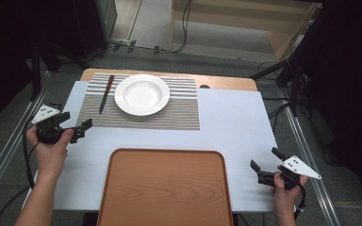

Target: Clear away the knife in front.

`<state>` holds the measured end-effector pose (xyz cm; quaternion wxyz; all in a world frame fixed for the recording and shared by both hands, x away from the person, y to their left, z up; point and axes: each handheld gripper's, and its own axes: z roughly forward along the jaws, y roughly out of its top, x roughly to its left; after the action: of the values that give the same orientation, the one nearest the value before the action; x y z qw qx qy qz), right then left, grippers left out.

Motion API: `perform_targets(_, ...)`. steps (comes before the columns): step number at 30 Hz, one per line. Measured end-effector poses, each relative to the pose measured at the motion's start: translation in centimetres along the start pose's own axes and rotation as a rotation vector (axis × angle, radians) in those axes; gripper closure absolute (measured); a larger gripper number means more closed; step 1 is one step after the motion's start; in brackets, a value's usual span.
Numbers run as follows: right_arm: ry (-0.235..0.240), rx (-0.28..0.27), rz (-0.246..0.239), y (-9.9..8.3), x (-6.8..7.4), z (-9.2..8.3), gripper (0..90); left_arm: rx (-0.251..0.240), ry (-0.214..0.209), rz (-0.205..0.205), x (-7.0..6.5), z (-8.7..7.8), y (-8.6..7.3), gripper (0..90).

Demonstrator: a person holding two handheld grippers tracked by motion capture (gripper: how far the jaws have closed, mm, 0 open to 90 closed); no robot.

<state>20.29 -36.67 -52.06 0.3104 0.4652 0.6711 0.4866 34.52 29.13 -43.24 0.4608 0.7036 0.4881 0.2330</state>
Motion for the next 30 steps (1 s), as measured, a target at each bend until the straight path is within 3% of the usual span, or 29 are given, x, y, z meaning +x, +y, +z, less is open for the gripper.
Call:
perform_targets(6,0.000,0.001,-0.004,0.0,0.0,0.0,0.0,0.022,-0.006,-0.003,0.3,2.3,1.6,9.2)
perform_targets(9,0.002,0.002,-0.004,0.0,0.0,0.0,0.0,0.026,-0.022,-0.023,0.6,3.4,2.3,11.5)
perform_targets(21,0.005,0.004,-0.007,0.0,0.0,0.1,0.0,0.093,0.003,-0.027,1.7,7.7,5.0,14.8)
perform_targets(30,0.003,0.008,-0.007,0.0,0.0,0.2,0.0,0.144,0.048,-0.047,2.2,11.3,6.6,27.0)
